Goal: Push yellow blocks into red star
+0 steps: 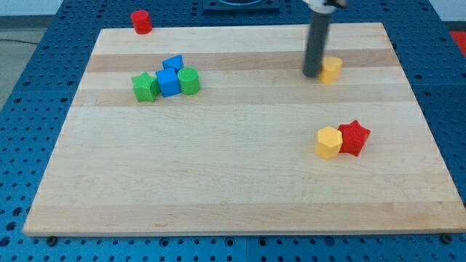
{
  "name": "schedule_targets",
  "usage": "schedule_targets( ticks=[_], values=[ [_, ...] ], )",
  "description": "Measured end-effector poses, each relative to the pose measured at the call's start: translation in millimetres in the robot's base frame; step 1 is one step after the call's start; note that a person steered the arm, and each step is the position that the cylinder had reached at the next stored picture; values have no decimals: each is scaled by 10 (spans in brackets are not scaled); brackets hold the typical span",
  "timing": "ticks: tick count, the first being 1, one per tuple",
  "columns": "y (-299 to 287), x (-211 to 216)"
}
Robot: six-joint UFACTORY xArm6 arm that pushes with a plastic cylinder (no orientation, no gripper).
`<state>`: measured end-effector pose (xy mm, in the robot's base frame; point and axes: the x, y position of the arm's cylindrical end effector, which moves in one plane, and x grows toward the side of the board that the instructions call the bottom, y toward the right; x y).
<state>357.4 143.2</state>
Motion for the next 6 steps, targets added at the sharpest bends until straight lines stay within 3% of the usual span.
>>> schedule_targets(
  ticks=[1,2,3,4,6],
  values=[
    [72,-76],
    [-246,-621],
    [201,-683],
    [496,-170],
    [489,694]
  ],
)
